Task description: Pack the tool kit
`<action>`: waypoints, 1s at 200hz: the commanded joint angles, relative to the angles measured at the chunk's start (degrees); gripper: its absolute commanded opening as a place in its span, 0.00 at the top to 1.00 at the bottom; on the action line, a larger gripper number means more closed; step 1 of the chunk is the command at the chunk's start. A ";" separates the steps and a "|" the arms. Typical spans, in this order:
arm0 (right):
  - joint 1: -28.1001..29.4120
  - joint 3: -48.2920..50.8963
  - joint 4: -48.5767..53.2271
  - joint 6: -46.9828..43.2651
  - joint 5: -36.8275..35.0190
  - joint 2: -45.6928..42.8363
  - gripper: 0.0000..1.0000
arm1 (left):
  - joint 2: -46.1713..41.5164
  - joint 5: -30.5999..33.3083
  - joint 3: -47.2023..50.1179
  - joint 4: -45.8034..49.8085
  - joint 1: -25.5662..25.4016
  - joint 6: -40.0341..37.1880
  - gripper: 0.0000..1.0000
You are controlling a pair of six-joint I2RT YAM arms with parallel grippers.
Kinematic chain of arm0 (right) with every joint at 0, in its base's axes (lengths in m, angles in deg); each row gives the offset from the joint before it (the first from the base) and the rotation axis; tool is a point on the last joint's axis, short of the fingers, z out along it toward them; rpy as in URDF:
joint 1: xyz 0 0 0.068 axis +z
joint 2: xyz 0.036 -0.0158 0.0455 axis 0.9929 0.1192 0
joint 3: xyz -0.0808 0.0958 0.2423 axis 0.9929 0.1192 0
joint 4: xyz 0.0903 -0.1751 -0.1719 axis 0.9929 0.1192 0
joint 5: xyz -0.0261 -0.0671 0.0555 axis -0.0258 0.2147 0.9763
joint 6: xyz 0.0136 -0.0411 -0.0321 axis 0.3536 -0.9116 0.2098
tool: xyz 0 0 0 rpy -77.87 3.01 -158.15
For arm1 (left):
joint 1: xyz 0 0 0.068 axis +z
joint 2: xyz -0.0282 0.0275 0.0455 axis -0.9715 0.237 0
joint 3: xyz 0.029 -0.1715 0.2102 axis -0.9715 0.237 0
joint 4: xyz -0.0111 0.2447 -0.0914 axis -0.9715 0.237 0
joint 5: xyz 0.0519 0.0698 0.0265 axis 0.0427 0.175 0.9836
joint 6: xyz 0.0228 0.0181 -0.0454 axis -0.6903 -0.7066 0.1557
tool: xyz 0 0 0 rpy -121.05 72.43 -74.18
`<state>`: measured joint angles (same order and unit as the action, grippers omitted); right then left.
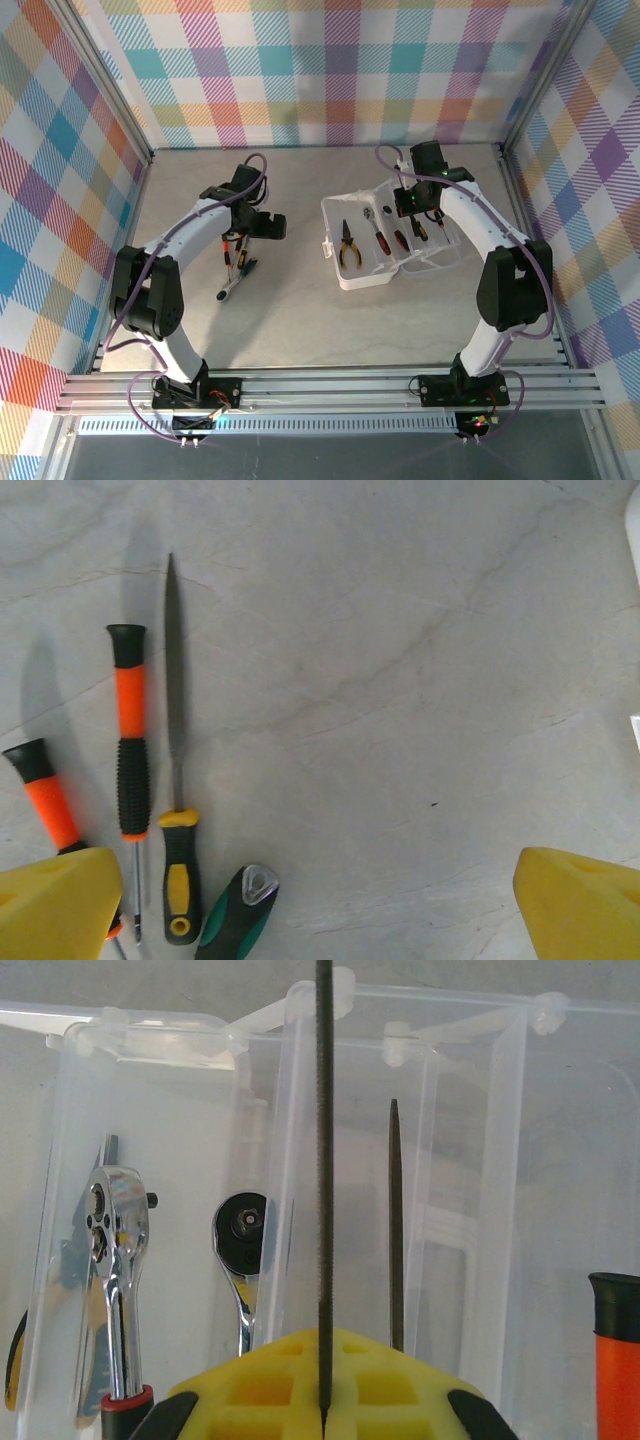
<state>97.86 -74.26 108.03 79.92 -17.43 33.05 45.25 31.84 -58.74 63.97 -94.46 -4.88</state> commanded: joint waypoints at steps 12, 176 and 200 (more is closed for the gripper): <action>0.49 1.96 0.74 -0.47 1.28 0.22 0.93 | -0.24 2.02 0.73 2.70 1.45 -1.17 0.00; 1.45 1.90 1.79 0.57 5.95 -10.37 0.38 | 5.20 7.28 1.80 2.40 12.27 -2.17 0.39; 1.95 2.09 1.91 0.52 6.47 -10.43 0.37 | 6.30 8.21 3.64 1.12 14.62 -0.43 0.52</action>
<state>99.04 -72.30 109.34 80.14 -13.17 23.09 50.12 38.74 -56.29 65.00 -81.72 -6.73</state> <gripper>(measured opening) 0.628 0.535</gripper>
